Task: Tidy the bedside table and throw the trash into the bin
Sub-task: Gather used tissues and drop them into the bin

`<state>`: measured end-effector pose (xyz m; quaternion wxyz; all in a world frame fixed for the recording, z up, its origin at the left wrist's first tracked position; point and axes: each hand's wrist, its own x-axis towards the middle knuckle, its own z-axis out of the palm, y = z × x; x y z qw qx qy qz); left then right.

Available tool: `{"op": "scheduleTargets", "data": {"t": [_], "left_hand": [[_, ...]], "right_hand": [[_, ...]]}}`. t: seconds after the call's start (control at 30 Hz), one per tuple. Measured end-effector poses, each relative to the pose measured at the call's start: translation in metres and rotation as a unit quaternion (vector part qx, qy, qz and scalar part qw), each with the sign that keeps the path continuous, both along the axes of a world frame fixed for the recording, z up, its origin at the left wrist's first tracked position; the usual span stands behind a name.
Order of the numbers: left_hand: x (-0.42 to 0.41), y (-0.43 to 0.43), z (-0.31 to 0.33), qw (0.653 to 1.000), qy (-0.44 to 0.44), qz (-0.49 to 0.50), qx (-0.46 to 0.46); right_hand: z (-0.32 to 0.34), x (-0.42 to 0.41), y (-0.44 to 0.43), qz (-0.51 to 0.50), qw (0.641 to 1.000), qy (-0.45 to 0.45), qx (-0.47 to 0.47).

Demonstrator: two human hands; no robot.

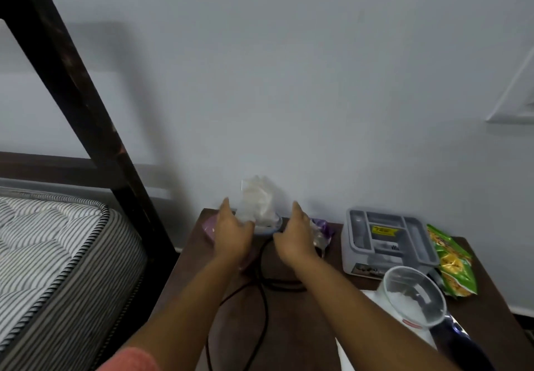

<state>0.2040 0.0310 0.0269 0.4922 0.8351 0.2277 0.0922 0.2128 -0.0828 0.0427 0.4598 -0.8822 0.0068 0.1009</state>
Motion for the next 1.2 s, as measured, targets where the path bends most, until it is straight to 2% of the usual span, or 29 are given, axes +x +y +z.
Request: {"op": "scheduleTargets", "data": {"t": [0.07,0.17,0.4,0.5,0.63,0.73,0.9,1.03,1.13,1.2], "left_hand": [[0.012,0.006,-0.005,0.999,-0.003,-0.049,-0.013],[0.026,0.008,-0.013,0.997,-0.012,-0.066,-0.036],[0.019,-0.004,0.001,0.994,-0.068,-0.026,-0.087],[-0.010,-0.011,0.034,0.986,-0.119,-0.025,-0.110],[-0.078,-0.028,0.076,0.983,-0.174,-0.030,-0.060],[-0.133,-0.060,0.095,0.978,-0.186,-0.041,-0.088],[-0.210,-0.141,0.089,0.964,-0.108,-0.122,-0.212],[-0.266,-0.232,0.070,0.923,-0.022,-0.195,-0.331],[-0.299,-0.295,0.051,0.894,0.051,-0.283,-0.344],[-0.319,-0.332,0.034,0.880,0.099,-0.340,-0.317]], "right_hand": [[-0.007,0.011,0.010,0.028,0.999,0.012,0.036],[-0.013,0.017,0.021,0.049,0.997,0.013,0.060],[-0.004,0.010,0.023,0.059,0.992,-0.027,0.110],[0.016,-0.011,0.018,0.065,0.985,-0.085,0.138],[0.051,-0.063,-0.015,0.070,0.963,-0.186,0.181],[0.072,-0.114,-0.059,0.066,0.961,-0.196,0.184],[0.091,-0.212,-0.160,0.031,0.974,-0.173,0.140],[0.078,-0.280,-0.260,-0.068,0.988,-0.112,0.088],[0.062,-0.334,-0.324,-0.138,0.988,-0.068,0.015],[0.050,-0.372,-0.358,-0.194,0.980,-0.041,0.005]]}}
